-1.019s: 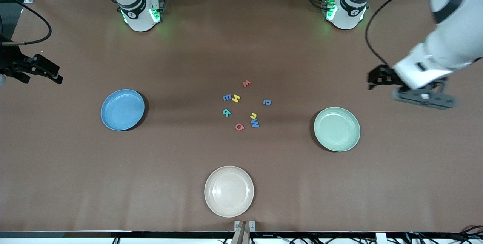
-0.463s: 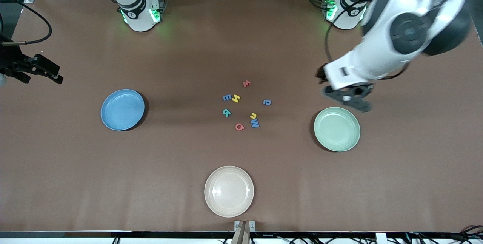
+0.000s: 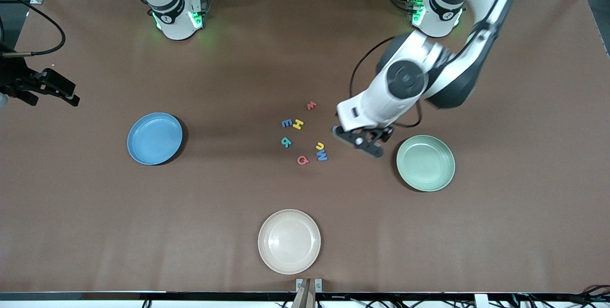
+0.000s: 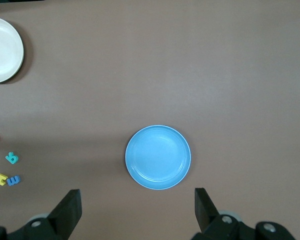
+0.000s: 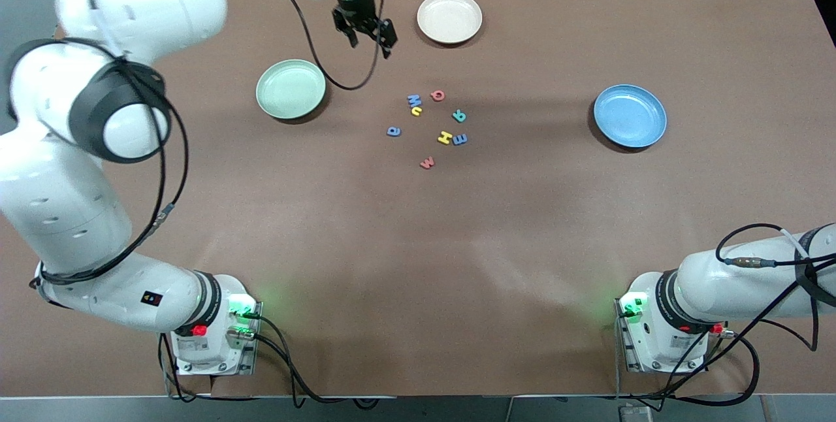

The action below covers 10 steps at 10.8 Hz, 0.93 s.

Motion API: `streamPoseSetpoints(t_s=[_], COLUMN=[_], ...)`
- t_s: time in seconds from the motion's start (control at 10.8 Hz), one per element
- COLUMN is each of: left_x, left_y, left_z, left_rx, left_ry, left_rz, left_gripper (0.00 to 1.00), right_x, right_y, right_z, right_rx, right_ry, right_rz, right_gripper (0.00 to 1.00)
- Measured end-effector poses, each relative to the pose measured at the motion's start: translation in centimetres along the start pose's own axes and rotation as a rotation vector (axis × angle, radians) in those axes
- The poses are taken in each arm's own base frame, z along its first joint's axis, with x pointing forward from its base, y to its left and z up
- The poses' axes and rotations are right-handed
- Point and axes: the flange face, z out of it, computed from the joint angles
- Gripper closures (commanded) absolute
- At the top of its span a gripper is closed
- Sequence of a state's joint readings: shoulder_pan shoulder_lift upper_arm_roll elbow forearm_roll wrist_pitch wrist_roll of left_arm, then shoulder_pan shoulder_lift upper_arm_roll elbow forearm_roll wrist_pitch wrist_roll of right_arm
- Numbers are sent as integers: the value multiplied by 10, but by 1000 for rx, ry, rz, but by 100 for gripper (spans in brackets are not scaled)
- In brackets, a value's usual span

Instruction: Sort upper and lower case letters into plates

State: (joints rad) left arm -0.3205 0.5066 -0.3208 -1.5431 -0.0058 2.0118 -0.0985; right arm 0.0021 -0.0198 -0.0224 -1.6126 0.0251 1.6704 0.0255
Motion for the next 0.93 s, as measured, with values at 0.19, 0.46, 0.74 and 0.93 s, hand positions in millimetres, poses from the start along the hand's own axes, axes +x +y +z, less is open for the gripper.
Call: streamPoseSetpoints(t_s=[0.19, 0.46, 0.74, 0.93], left_x=[6, 11, 12, 12], left_y=[1, 31, 59, 59], left_z=[38, 71, 100, 102], left_rx=[-14, 2, 44, 58], left_ry=[-26, 7, 33, 35], left_rz=[1, 1, -20, -36], left_gripper=[0, 0, 0, 0], right_x=[0, 1, 2, 2], right_y=[0, 0, 0, 1], right_z=[0, -1, -2, -2], right_rx=[0, 1, 5, 8], right_ry=[1, 12, 18, 22], right_rz=[0, 0, 1, 4], right_gripper=[0, 0, 0, 0])
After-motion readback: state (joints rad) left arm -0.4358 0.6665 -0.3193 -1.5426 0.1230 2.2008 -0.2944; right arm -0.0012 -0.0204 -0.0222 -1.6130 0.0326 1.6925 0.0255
